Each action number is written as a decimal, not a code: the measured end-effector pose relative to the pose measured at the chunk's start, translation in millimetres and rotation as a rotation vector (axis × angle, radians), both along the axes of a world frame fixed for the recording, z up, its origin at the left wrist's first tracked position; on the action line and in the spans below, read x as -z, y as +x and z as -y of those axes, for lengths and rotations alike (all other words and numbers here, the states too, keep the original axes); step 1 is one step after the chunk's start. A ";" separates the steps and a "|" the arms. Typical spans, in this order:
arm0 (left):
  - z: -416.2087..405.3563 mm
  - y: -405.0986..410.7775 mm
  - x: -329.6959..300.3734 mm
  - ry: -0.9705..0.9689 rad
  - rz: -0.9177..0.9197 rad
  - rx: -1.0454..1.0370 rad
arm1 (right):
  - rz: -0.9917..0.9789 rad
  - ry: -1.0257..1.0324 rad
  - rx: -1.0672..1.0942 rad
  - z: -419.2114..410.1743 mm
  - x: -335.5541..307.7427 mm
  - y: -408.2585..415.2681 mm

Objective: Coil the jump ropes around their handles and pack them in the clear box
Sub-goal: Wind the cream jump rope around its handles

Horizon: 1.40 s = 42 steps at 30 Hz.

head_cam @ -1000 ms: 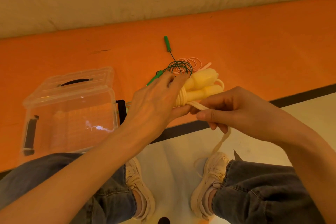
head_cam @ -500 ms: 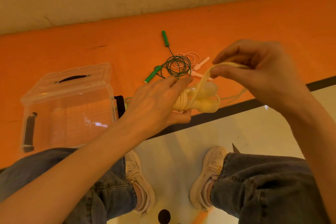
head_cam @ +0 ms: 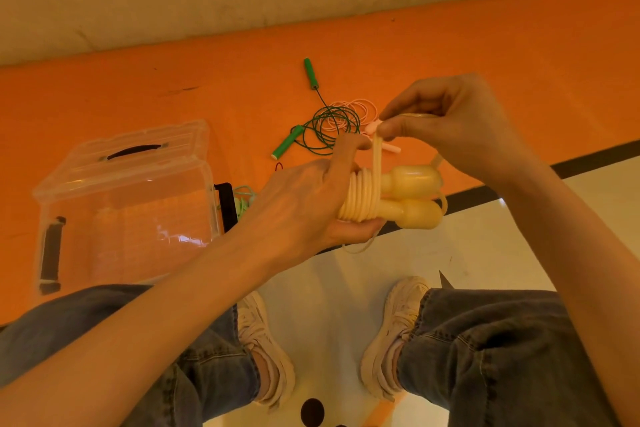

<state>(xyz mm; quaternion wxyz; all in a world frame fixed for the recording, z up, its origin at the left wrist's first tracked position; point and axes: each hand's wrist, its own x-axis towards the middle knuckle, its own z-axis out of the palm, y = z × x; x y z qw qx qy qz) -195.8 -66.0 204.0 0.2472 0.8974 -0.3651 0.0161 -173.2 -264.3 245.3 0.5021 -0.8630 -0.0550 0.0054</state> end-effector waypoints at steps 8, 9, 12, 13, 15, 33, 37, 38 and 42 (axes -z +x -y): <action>-1.3 1.4 -2.9 -0.116 -0.029 0.119 | -0.056 0.047 -0.023 1.0 0.8 -1.2; -1.2 1.6 -3.8 -0.121 -0.039 0.123 | -0.058 0.042 -0.022 0.9 1.3 -1.3; -1.0 1.5 -7.0 -0.138 -0.041 0.111 | -0.066 0.025 -0.020 1.5 1.6 -1.4; -0.9 1.2 -8.0 -0.144 -0.036 0.110 | -0.069 0.020 -0.017 1.9 1.3 -1.1; -0.7 0.8 -8.9 -0.155 -0.020 0.123 | -0.072 0.008 -0.010 3.4 0.9 -1.1; -9.6 3.7 -13.5 -0.347 -0.127 -0.145 | -0.418 -0.088 -0.177 7.0 15.0 -23.4; -10.6 4.6 -9.6 -0.299 -0.114 -0.227 | -0.420 -0.050 -0.245 -9.2 10.3 -36.6; -10.8 5.4 -9.0 -0.283 -0.106 -0.249 | -0.414 -0.045 -0.226 -11.4 8.9 -40.3; -13.1 9.7 -7.8 -0.245 -0.078 -0.299 | -0.356 -0.014 -0.115 -23.5 1.4 -56.3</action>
